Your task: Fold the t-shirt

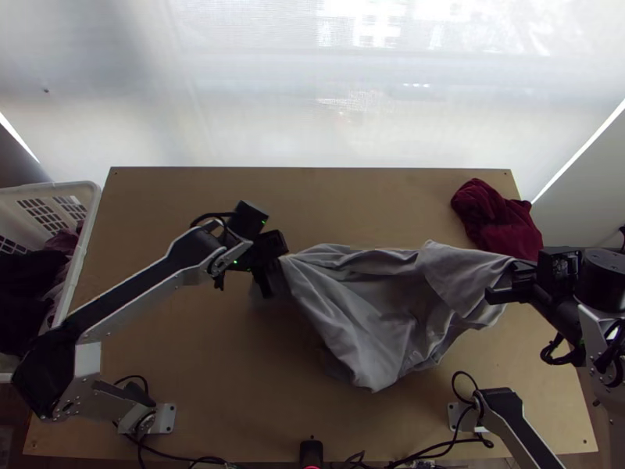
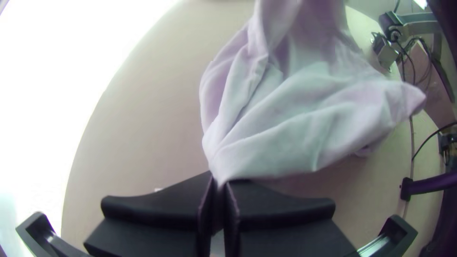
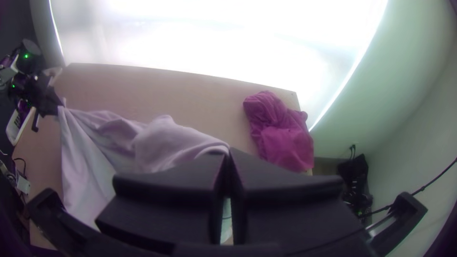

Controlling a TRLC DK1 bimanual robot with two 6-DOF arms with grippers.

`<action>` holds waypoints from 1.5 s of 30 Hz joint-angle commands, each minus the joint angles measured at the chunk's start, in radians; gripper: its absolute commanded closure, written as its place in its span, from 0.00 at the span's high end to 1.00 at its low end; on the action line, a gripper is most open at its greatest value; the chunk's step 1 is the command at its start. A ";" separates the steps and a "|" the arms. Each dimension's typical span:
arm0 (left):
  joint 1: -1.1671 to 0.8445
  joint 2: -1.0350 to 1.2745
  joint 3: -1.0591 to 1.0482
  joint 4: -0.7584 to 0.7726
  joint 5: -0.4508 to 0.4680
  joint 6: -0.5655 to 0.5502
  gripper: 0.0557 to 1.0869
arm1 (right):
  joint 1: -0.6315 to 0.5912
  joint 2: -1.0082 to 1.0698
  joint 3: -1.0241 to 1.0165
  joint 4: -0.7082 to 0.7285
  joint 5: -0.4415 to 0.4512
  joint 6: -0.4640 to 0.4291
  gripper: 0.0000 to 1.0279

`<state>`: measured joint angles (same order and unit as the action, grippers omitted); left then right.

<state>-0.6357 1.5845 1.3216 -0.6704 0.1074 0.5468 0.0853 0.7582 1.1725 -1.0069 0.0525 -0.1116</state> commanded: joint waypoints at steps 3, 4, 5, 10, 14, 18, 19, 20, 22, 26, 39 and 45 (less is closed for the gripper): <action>0.263 -0.149 0.131 -0.092 -0.002 0.036 0.04 | 0.007 0.052 0.010 0.088 -0.019 0.038 0.03; 0.289 -0.149 0.148 -0.089 -0.002 0.033 0.04 | 0.007 0.070 0.019 0.103 -0.019 0.041 0.03; 0.315 -0.150 0.162 -0.086 -0.003 0.033 0.04 | 0.007 0.090 0.029 0.120 -0.019 0.043 0.03; 0.399 -0.199 0.128 -0.012 -0.017 0.013 0.04 | 0.025 0.181 0.078 0.168 -0.019 0.043 0.03; 0.355 -0.366 -0.085 -0.011 -0.018 0.018 0.04 | 0.044 0.208 0.105 0.174 -0.020 0.050 0.03; 0.238 -0.575 -0.337 -0.040 -0.055 0.001 0.04 | 0.051 0.199 0.088 0.172 -0.022 0.050 0.03; 0.211 -0.618 -0.386 -0.060 -0.063 -0.010 0.04 | 0.053 0.194 0.081 0.171 -0.023 0.049 0.03; 0.183 -0.661 -0.426 -0.075 -0.064 -0.024 0.04 | 0.054 0.191 0.073 0.169 -0.023 0.049 0.03; 0.136 -0.739 -0.492 -0.103 -0.064 -0.051 0.08 | 0.060 0.187 0.061 0.168 -0.025 0.049 0.03; 0.056 -0.834 -0.572 -0.178 -0.064 -0.084 0.57 | 0.068 0.181 0.046 0.166 -0.033 0.056 0.03; 0.166 -0.656 -0.397 -0.132 -0.066 -0.028 0.95 | 0.065 0.173 0.030 0.160 -0.042 0.064 0.03; 0.171 -0.405 -0.272 -0.057 -0.002 -0.059 0.92 | 0.064 0.171 0.030 0.160 -0.043 0.064 0.03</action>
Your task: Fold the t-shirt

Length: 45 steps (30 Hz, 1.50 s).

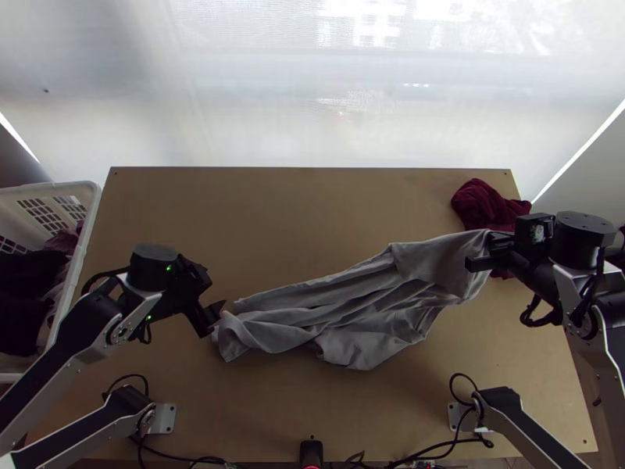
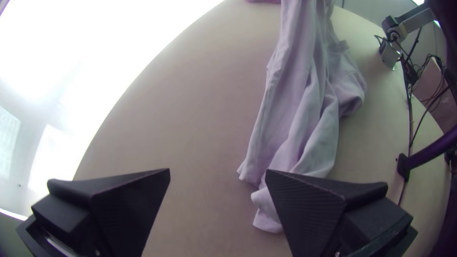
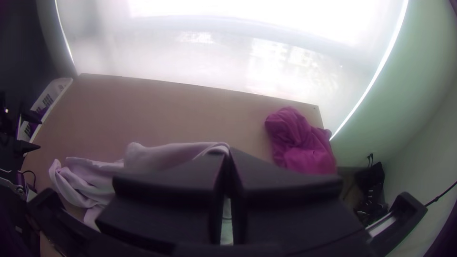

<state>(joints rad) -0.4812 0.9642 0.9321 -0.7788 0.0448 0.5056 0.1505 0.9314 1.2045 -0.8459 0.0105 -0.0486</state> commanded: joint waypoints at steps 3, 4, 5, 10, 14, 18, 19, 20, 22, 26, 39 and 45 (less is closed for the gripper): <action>-0.011 0.331 0.183 -0.030 0.173 -0.072 0.92 | -0.006 0.000 0.009 -0.001 -0.001 0.001 0.03; -0.007 0.364 0.201 -0.057 0.214 -0.085 0.92 | -0.008 0.000 0.012 -0.001 -0.001 0.000 0.03; -0.005 0.384 0.214 -0.073 0.251 -0.096 0.92 | -0.009 0.000 0.012 -0.001 0.000 -0.002 0.03; -0.027 0.476 0.234 -0.132 0.326 -0.093 0.92 | -0.011 -0.009 -0.003 -0.004 -0.001 -0.002 0.03; -0.019 0.536 0.206 -0.116 0.328 -0.064 0.92 | -0.012 -0.011 -0.010 -0.004 -0.001 0.001 0.03; -0.013 0.581 0.157 -0.054 0.326 -0.026 0.92 | -0.011 -0.013 -0.008 -0.005 -0.001 0.000 0.03; -0.011 0.593 0.154 -0.046 0.325 -0.019 0.92 | -0.011 -0.014 -0.008 -0.007 -0.001 0.000 0.03; -0.005 0.610 0.154 -0.043 0.325 -0.016 0.92 | -0.011 -0.014 -0.008 -0.009 -0.001 0.000 0.03; 0.004 0.633 0.149 -0.027 0.325 -0.007 0.92 | -0.011 -0.016 -0.010 -0.009 -0.003 0.000 0.03; 0.006 0.653 0.146 0.010 0.325 0.002 0.86 | -0.011 -0.016 -0.010 -0.010 -0.007 0.000 0.03; 0.067 0.660 0.252 -0.051 0.331 0.010 0.69 | -0.008 -0.020 -0.014 -0.018 -0.010 -0.002 0.03; 0.061 0.673 0.261 -0.071 0.339 0.014 0.72 | -0.008 -0.022 -0.016 -0.018 -0.012 -0.002 0.03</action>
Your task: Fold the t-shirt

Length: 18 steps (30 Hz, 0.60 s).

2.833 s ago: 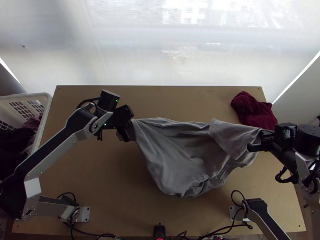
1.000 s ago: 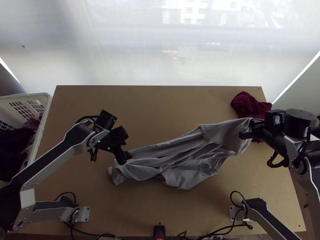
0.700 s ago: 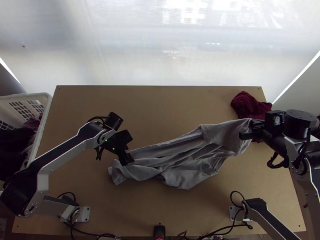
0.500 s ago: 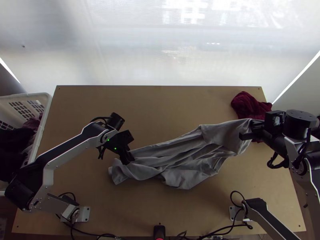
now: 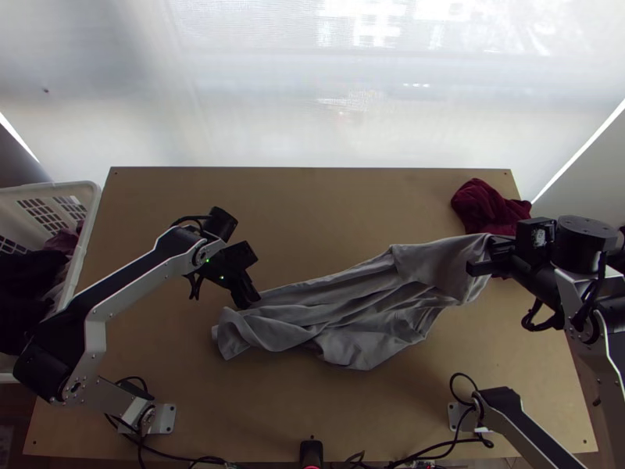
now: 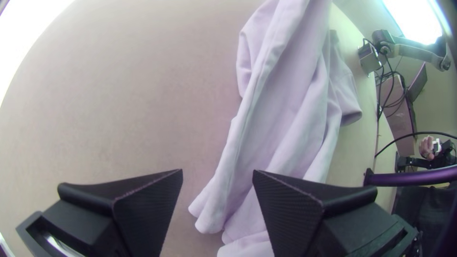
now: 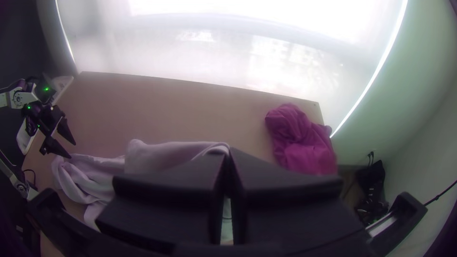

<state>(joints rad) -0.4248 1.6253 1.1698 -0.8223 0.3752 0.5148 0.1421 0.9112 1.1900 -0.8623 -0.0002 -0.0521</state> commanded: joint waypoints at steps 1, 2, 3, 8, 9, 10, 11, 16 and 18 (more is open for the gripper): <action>0.000 0.013 0.018 -0.028 0.008 0.005 0.72 | 0.001 -0.002 0.000 -0.001 -0.001 0.001 0.03; -0.008 0.015 0.013 -0.028 0.010 0.002 0.72 | 0.001 -0.002 -0.001 -0.001 -0.001 0.001 0.03; -0.014 0.013 0.010 -0.029 0.011 0.001 0.72 | 0.001 -0.002 -0.001 -0.001 -0.001 0.000 0.03; -0.049 0.015 -0.018 -0.021 0.027 -0.012 0.72 | 0.001 -0.008 -0.013 -0.001 -0.001 0.000 0.03; -0.055 0.018 -0.024 -0.014 0.027 -0.012 0.72 | 0.001 -0.008 -0.013 -0.001 -0.001 0.000 0.03; -0.058 0.021 -0.025 -0.008 0.027 -0.013 0.72 | 0.001 -0.008 -0.013 -0.001 -0.001 0.000 0.03; -0.058 0.024 -0.025 -0.003 0.027 -0.012 0.71 | 0.001 -0.008 -0.010 -0.001 -0.001 0.000 0.03; -0.058 0.041 -0.029 0.028 0.025 -0.013 0.65 | 0.001 -0.009 -0.010 -0.001 -0.001 -0.002 0.03; -0.058 0.048 -0.033 0.043 0.024 -0.012 0.65 | 0.002 -0.009 -0.009 -0.001 -0.001 -0.002 0.03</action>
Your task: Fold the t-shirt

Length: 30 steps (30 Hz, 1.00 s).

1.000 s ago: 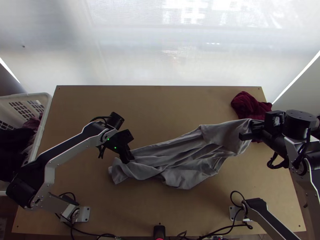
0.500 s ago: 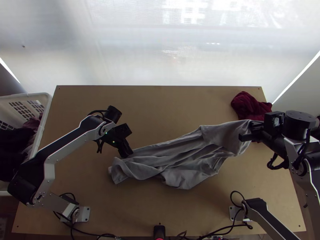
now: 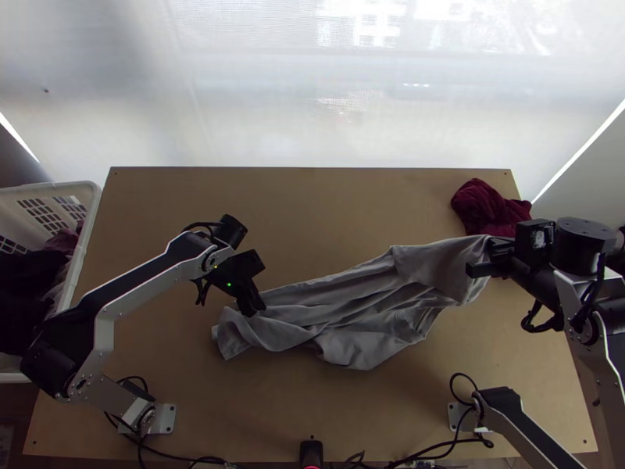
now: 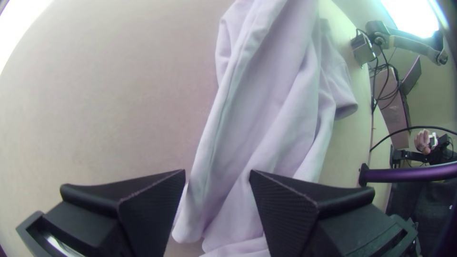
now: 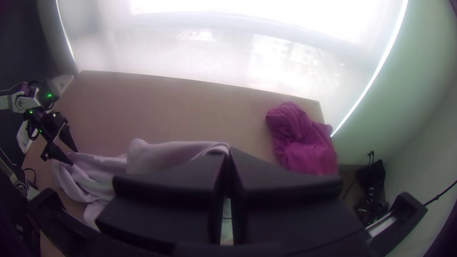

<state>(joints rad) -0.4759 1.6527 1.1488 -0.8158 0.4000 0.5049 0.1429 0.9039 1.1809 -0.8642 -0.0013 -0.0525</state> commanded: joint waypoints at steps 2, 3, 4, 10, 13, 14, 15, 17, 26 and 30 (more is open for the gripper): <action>-0.003 0.022 -0.014 0.052 -0.003 0.003 0.64 | 0.001 -0.002 0.003 0.001 0.000 -0.001 0.03; 0.000 0.022 -0.014 0.056 -0.004 0.003 0.60 | 0.001 -0.002 0.003 0.001 0.000 -0.001 0.03; 0.003 0.022 -0.012 0.058 -0.004 0.006 0.57 | 0.001 -0.002 0.005 0.001 0.000 -0.001 0.03; 0.014 0.022 -0.017 0.064 -0.004 0.014 0.26 | 0.001 -0.002 0.002 0.001 0.000 -0.001 0.03; 0.025 0.022 -0.017 0.066 -0.004 0.014 0.12 | 0.001 -0.003 0.000 0.001 0.000 -0.001 0.03; 0.026 0.022 -0.018 0.066 -0.006 0.017 0.10 | 0.001 -0.002 0.000 0.001 0.000 -0.003 0.03; 0.028 0.024 -0.020 0.067 -0.006 0.018 0.10 | 0.001 -0.003 0.000 0.001 0.000 -0.003 0.03; 0.030 0.024 -0.024 0.067 -0.004 0.017 0.05 | 0.001 -0.002 0.000 0.001 0.000 -0.003 0.03; 0.026 -0.031 -0.066 0.032 -0.004 0.011 0.04 | 0.006 -0.003 0.002 0.001 0.000 -0.003 0.03; 0.103 -0.117 -0.001 -0.017 -0.006 0.001 0.04 | 0.018 0.007 0.019 0.001 0.000 -0.004 0.03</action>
<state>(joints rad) -0.4408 1.6283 1.1023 -0.7853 0.3965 0.5163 0.1490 0.9012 1.1820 -0.8639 -0.0040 -0.0559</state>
